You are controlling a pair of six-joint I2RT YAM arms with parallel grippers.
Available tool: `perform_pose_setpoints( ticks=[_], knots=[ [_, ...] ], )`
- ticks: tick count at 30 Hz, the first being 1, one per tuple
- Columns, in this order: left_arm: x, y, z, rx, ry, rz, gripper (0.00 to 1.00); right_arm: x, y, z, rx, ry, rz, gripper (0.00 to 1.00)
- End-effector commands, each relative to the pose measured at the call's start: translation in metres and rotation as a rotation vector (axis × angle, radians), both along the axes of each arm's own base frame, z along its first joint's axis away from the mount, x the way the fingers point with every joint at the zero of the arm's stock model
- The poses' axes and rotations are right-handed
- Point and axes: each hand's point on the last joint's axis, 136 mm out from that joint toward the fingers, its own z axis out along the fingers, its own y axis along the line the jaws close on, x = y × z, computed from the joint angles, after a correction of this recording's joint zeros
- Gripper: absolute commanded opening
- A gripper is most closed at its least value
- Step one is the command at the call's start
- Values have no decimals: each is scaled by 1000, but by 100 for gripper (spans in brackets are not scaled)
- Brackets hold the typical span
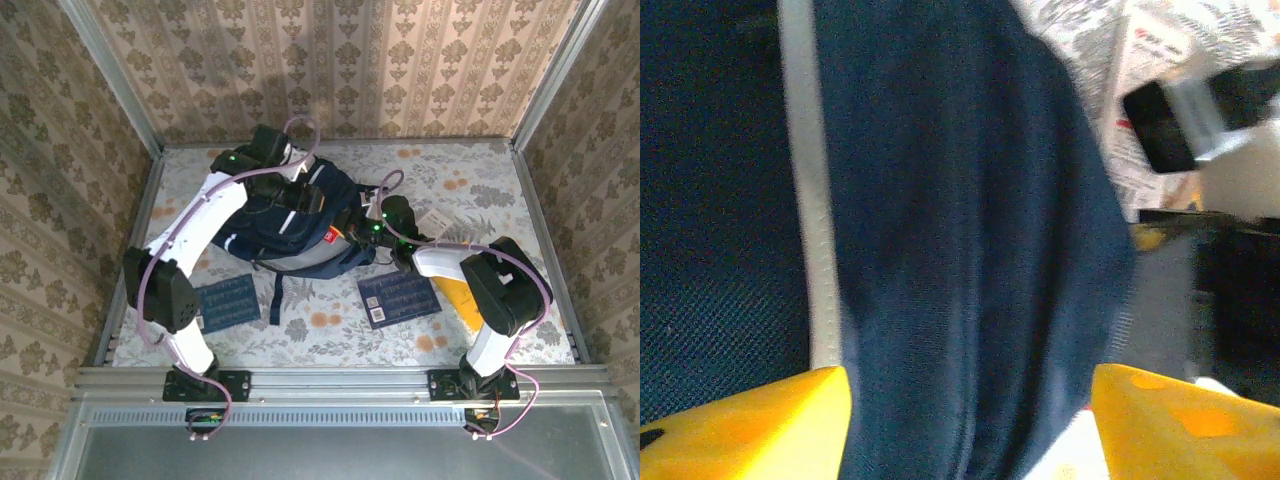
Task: Pack the student bag
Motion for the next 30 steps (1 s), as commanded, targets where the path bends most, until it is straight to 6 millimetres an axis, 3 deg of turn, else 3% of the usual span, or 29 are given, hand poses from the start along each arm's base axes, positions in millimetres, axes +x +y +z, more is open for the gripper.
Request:
perform_pose_setpoints(
  ticks=[1, 7, 14, 16, 22, 25, 30],
  knots=[
    [15, 5, -10, -37, 16, 33, 71, -4, 5, 27, 70, -94, 29, 0],
    [13, -16, -24, -165, 92, -7, 72, -3, 5, 25, 74, -90, 29, 0],
    [29, -16, -36, -302, 181, 15, 62, -1, 7, 24, 97, -81, 31, 0],
    [29, -18, -35, -343, 198, 9, 50, -1, 8, 24, 98, -81, 32, 0],
    [30, -22, -26, -424, 227, -8, 0, -1, 7, 25, 97, -87, 31, 0],
    [34, -14, -7, -444, 196, 4, 0, -2, 6, 26, 84, -96, 33, 0],
    [43, 5, 65, -532, 79, 2, 0, -8, -2, 15, -6, -97, 24, 0]
  ],
)
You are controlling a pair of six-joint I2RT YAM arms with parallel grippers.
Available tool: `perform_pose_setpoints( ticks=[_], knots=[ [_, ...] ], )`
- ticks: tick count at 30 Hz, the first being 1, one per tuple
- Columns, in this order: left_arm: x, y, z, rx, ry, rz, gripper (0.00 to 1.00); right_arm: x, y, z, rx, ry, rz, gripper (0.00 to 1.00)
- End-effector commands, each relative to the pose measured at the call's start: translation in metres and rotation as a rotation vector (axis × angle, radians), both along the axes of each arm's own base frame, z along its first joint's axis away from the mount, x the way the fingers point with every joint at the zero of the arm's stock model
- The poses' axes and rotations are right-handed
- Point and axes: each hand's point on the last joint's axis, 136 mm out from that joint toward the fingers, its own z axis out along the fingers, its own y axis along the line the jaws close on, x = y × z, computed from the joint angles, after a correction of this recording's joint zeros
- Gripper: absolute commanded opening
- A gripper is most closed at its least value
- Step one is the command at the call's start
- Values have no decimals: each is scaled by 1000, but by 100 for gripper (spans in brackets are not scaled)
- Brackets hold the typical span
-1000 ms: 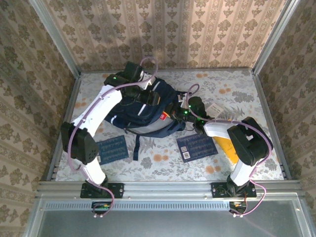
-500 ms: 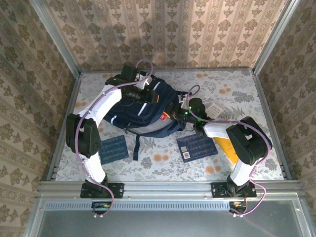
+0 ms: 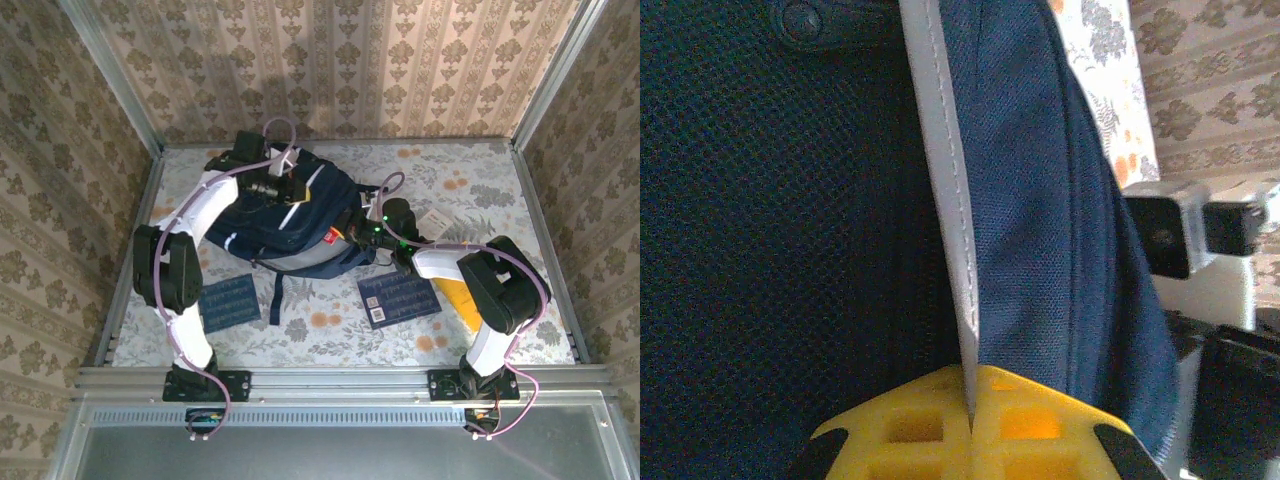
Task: Pack the student bag
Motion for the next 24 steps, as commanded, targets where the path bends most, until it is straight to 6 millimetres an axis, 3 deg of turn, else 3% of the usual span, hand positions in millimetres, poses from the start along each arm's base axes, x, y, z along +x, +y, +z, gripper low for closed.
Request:
perform_pose_setpoints(
  ticks=[1, 5, 11, 20, 24],
  knots=[
    [3, 10, 101, -155, -169, -6, 0, -8, -4, 13, -39, -88, 14, 0],
    [7, 19, 144, -216, -232, -22, 0, -11, -6, 1, -84, -78, 22, 0],
    [1, 14, 176, -319, -252, -99, 0, -17, -5, -4, -94, -77, 48, 0],
    [-11, -9, 183, -380, -242, -192, 0, -16, 3, 28, -83, -137, 94, 0],
    [-11, -6, 185, -378, -245, -187, 0, -23, 3, 34, -115, -145, 126, 0]
  ],
)
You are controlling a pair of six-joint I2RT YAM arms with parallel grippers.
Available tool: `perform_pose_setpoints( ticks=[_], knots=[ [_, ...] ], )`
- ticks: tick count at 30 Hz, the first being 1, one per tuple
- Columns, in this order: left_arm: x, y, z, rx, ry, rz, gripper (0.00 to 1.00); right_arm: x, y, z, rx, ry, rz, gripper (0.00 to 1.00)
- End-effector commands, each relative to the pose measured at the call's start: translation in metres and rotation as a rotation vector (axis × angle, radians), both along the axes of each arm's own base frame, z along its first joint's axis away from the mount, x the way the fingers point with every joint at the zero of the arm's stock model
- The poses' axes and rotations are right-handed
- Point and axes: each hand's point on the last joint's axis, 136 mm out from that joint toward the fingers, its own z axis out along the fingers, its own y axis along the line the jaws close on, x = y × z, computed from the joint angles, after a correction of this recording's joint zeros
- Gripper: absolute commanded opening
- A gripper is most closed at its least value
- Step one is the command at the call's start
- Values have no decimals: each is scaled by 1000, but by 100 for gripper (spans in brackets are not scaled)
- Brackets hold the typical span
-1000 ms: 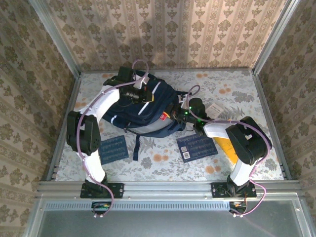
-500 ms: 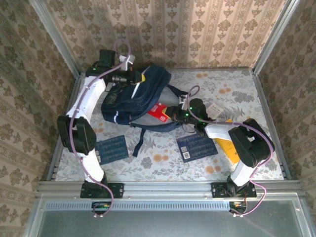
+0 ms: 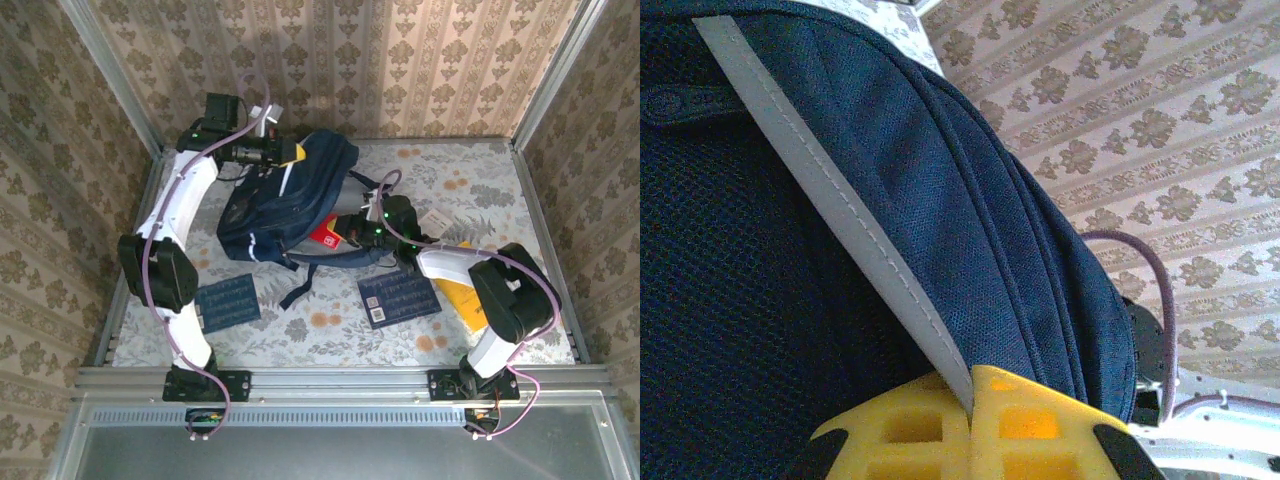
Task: Pack the student bag
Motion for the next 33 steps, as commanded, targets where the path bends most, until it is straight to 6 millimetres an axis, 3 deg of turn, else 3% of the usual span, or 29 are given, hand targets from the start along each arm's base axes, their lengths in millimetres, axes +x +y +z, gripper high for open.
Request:
perform_pose_setpoints(
  ticks=[1, 6, 10, 15, 20, 29, 33],
  knots=[
    [-18, -4, 61, -123, -154, -99, 0, -13, 1, 26, -35, -67, 66, 0],
    [-16, 1, 66, -150, -159, -96, 0, -33, -31, 16, -230, -43, 15, 0],
    [-13, -3, 66, -168, -147, -113, 0, -46, -47, 39, -283, -83, -13, 0],
    [-13, -9, 66, -178, -144, -135, 0, -40, -55, 64, -293, -116, -58, 0],
    [-16, -14, 65, -184, -139, -153, 0, -20, -31, 73, -174, -60, -40, 0],
    [-22, -19, 76, -215, -148, -176, 0, 18, 21, 12, -243, 182, -53, 0],
    [-27, -27, 79, -226, -152, -202, 0, 33, 50, -3, -189, 204, -80, 0]
  ],
)
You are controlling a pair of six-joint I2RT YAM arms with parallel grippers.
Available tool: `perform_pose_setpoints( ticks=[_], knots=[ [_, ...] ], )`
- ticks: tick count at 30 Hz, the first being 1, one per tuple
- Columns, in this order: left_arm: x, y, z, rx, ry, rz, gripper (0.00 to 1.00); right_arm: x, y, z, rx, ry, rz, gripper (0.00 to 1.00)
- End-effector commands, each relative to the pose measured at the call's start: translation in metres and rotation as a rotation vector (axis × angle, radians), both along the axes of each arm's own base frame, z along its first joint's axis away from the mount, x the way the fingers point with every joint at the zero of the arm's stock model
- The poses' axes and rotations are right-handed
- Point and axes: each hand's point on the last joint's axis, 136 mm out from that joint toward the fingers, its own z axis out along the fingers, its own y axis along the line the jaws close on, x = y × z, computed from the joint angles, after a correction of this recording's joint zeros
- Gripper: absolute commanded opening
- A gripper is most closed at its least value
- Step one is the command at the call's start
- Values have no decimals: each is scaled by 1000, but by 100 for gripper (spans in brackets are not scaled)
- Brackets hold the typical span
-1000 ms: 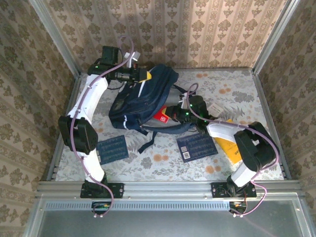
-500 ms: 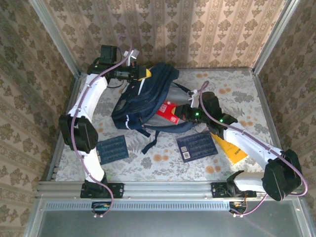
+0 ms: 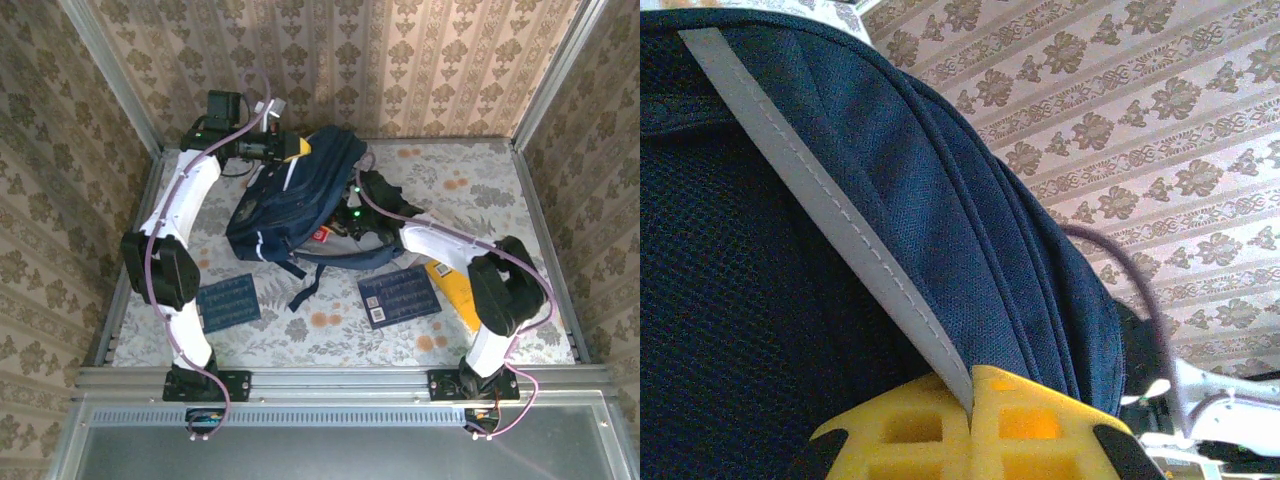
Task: Pack the student bag
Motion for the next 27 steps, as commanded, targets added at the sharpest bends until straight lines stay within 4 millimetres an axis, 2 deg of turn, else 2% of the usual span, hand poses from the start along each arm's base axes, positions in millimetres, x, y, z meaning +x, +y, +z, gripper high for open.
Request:
perform_pose_setpoints(
  ticks=[1, 4, 9, 13, 15, 17, 20, 24, 27],
  knots=[
    [-27, -16, 61, -133, -181, -144, 0, 19, 26, 2, 65, 2, -62, 0],
    [-31, -25, 59, -134, -175, -165, 0, 33, 45, -9, 88, -8, -88, 10],
    [-30, -27, 56, -122, -175, -154, 0, 51, 64, -23, 91, -51, -87, 38],
    [-24, -17, 55, -113, -173, -122, 0, 47, 61, -5, 97, -158, -35, 57],
    [-21, -11, 54, -108, -174, -103, 0, 39, 52, 6, 81, -219, -25, 72],
    [-17, -7, 49, -102, -161, -87, 0, 30, 43, 17, 69, -278, -9, 79],
    [-11, -3, 45, -97, -154, -68, 0, 19, 31, 27, 57, -315, 0, 82],
    [-6, 1, 40, -80, -153, -46, 0, 4, 13, 32, 20, -352, 14, 82],
    [0, 7, 29, -53, -138, -9, 0, -8, -3, 40, 1, -405, 13, 80]
  ],
)
